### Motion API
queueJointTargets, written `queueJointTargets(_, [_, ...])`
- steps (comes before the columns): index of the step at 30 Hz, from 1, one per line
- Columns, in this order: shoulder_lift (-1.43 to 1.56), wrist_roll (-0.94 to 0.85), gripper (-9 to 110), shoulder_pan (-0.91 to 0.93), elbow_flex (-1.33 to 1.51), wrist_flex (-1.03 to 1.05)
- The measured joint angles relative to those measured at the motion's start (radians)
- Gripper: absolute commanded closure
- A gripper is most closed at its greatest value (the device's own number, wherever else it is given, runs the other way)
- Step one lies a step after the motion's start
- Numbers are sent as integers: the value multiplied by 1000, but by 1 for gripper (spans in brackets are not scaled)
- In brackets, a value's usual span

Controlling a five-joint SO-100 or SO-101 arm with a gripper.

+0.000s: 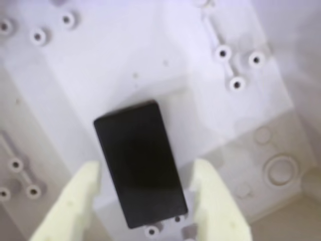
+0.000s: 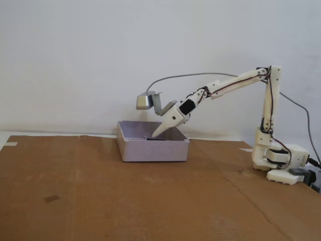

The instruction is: Grasp a block and put it in the box.

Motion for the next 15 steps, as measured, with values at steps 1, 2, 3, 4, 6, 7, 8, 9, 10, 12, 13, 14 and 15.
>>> queueJointTargets(1, [0, 0, 80, 0, 2, -2])
queueJointTargets(2, [0, 0, 80, 0, 3, -2])
queueJointTargets(3, [0, 0, 81, 0, 8, -2])
queueJointTargets(4, [0, 0, 81, 0, 11, -2])
queueJointTargets(6, [0, 0, 81, 0, 15, -2])
queueJointTargets(7, [0, 0, 81, 0, 17, -2])
queueJointTargets(8, [0, 0, 81, 0, 17, -2])
queueJointTargets(9, [0, 0, 81, 0, 17, -2])
queueJointTargets(10, [0, 0, 81, 0, 17, -2])
queueJointTargets(12, [0, 0, 81, -2, 17, -2])
queueJointTargets(13, [0, 2, 81, -6, 17, -2])
queueJointTargets(14, [0, 2, 81, -12, 17, -2])
queueJointTargets(15, [0, 2, 81, -18, 17, -2])
